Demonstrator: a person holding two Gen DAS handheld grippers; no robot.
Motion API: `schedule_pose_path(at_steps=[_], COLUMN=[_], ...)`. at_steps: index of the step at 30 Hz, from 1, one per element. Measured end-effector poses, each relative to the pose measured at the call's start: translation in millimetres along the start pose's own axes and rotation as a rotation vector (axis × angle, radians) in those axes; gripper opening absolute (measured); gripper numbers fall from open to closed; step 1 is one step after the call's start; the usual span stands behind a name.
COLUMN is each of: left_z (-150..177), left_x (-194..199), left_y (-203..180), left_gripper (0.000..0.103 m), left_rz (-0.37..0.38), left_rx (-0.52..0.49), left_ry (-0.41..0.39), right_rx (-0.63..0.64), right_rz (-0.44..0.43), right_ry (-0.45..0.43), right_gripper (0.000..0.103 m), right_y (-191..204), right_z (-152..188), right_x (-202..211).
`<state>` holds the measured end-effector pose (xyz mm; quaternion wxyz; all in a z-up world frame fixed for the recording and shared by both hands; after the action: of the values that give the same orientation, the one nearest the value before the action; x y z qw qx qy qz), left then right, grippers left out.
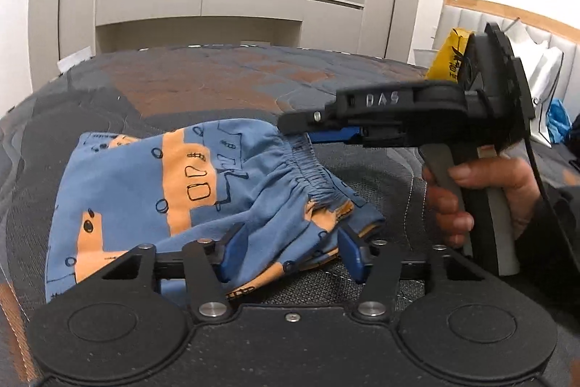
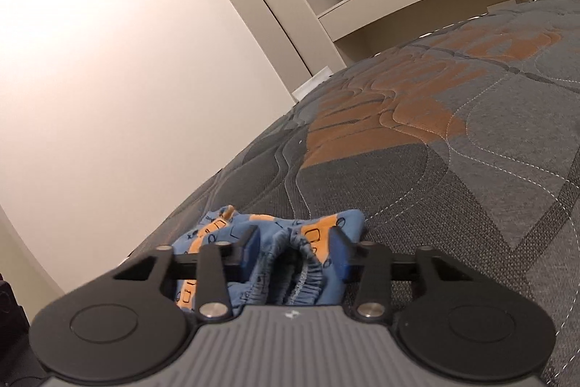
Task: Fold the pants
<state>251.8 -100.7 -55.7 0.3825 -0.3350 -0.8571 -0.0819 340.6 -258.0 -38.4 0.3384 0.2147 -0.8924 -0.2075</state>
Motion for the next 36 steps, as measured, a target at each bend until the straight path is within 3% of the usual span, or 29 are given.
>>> schedule_pose_path(at_steps=[3,6,10,14,19,21,25,28,30,32,34,36], left_z=[-1,-1,0,0,0,-1,-1,-3,-7,-12,-18,-24], left_x=[1,1,-5,-6,-4,-3,0,4,13,26,43,57], left_y=[0,-4,-6,-6,-8,-5,-2,1,9,20,36,59], left_gripper=[0.046,0.046,0.049,0.054,0.064,0.066,0.068,0.076,0.090,0.103,0.102,0.102], left_rz=[0.007,0.034,0.063,0.075,0.077,0.074,0.077,0.068,0.044,0.003,-0.055,-0.142], left_rx=[0.014,0.002,-0.010,-0.002,0.001,0.009,0.031,0.048,0.085,0.137,0.194,0.252], left_ry=[-0.013,-0.016,-0.001,0.002,-0.009,-0.016,-0.028,-0.046,-0.068,-0.102,-0.147,-0.171], right_rx=[0.022,0.044,0.045,0.037,0.008,0.005,-0.017,-0.026,-0.024,-0.019,-0.014,-0.020], right_rz=[0.029,0.020,0.045,0.087,0.077,0.077,0.066,0.054,0.056,0.079,0.146,0.269], right_ry=[0.007,-0.041,-0.101,-0.063,-0.043,-0.046,-0.070,-0.089,-0.106,-0.132,-0.158,-0.141], right_gripper=[0.018,0.013,0.012,0.012,0.015,0.025,0.036,0.059,0.085,0.102,0.103,0.103], right_y=[2,7,7,3,-2,-2,-6,-8,-8,-7,-6,-3], right_z=[2,0,-3,-3,-1,-1,-1,-2,-3,-4,-5,-6], right_x=[-4,2,12,3,1,1,5,9,12,18,24,28])
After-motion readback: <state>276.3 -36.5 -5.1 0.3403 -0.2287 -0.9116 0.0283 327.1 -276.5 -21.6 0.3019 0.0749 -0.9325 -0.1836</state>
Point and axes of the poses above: each gripper's, at about its wrist camera, not at the fingertips, and x roughly against the way its jaws point, y to its left, z to its underside, the point moved 9 cm from there along -x, roughly the way its jaws point, and after that the axes turned 14 degrees about y, right-handed, at the moved point
